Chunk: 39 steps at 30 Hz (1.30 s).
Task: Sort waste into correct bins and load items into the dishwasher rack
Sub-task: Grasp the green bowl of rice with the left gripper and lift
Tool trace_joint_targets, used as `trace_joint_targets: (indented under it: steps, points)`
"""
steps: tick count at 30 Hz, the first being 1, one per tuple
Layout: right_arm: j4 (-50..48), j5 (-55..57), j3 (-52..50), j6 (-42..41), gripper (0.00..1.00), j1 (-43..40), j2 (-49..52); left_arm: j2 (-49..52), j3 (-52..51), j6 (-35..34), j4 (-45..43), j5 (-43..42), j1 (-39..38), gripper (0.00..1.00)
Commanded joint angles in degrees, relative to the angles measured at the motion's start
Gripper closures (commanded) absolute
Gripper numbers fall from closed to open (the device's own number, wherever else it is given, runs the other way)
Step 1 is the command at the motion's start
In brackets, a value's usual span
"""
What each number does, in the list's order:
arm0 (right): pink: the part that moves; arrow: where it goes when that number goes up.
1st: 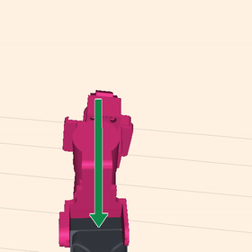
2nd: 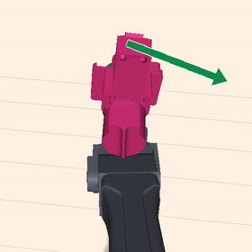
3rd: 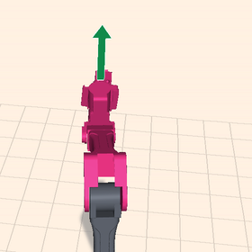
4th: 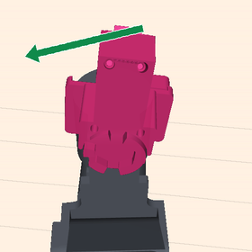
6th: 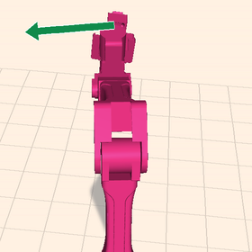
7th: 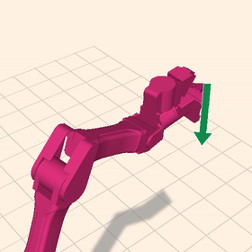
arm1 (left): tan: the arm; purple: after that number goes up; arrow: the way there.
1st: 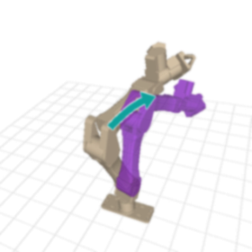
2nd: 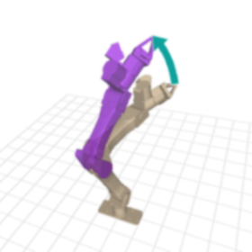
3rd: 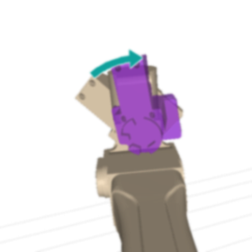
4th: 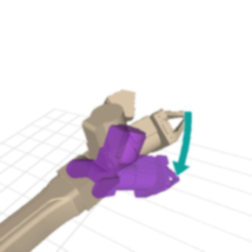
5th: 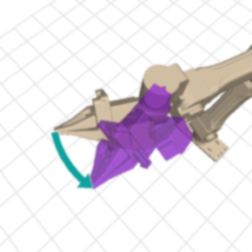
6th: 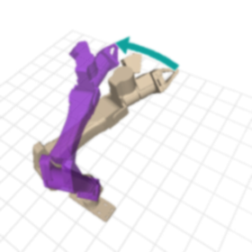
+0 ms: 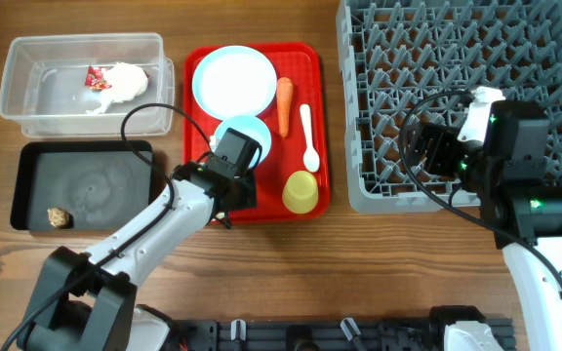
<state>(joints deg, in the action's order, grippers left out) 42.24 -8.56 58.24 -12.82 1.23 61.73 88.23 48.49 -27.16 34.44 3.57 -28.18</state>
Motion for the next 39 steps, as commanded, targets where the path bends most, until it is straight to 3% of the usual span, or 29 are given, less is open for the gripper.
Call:
trace_joint_targets:
  steps: [1, 20, 26, 30, 39]
  points:
    - [0.3, -0.9, 1.0, -0.8, 0.01, 0.0, 0.3, 0.0, -0.3, -2.5, 1.9, -2.7, -0.2, 0.96]
    - [0.6, -0.9, 1.0, -0.7, 0.01, 0.0, 0.3, -2.1, 15.8, -0.1, 17.7, -3.1, 5.5, 0.96]
    - [0.1, -0.9, 1.0, -0.7, 0.01, 0.0, 0.3, -3.5, 22.8, 5.2, 22.8, -6.4, 10.0, 0.96]
    - [-1.3, -0.9, 1.0, -0.9, 0.01, 0.0, 0.4, -4.9, 23.6, 6.5, 22.4, -8.6, 16.7, 0.96]
    - [-2.6, -0.9, 1.0, -0.8, 0.01, 0.0, 0.5, -5.3, 23.6, 16.4, 23.3, -25.9, 38.4, 0.96]
